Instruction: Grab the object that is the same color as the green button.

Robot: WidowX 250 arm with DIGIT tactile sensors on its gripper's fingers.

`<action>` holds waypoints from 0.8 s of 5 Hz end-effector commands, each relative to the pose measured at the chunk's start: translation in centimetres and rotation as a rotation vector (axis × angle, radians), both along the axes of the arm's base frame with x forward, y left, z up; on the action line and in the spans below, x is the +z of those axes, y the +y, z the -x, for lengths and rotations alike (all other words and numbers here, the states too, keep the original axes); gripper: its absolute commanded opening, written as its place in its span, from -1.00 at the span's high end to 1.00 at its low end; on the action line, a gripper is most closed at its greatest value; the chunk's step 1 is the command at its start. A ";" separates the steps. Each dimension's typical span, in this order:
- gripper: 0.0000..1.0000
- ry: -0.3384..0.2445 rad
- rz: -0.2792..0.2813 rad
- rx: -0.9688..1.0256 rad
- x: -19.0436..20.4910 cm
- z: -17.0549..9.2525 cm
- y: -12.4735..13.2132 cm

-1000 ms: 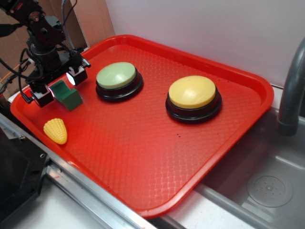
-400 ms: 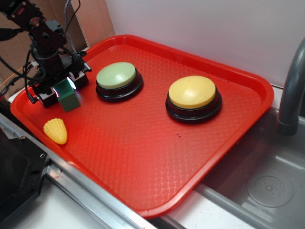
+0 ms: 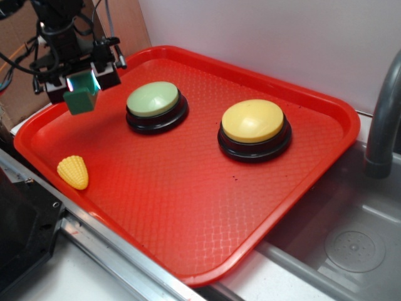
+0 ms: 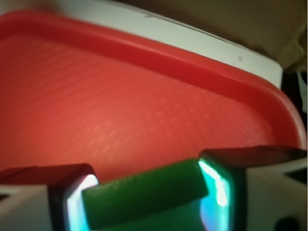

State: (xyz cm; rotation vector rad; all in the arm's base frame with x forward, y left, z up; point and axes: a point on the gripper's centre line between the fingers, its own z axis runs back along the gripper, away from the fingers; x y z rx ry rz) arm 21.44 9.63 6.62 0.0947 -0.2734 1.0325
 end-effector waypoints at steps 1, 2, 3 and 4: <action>1.00 -0.051 0.088 -0.478 9.5 0.6 -7.1; 1.00 -0.038 0.181 -0.626 12.6 1.9 -9.5; 1.00 -0.015 0.229 -0.752 13.7 2.9 -10.8; 1.00 0.049 0.159 -0.794 13.1 3.1 -10.9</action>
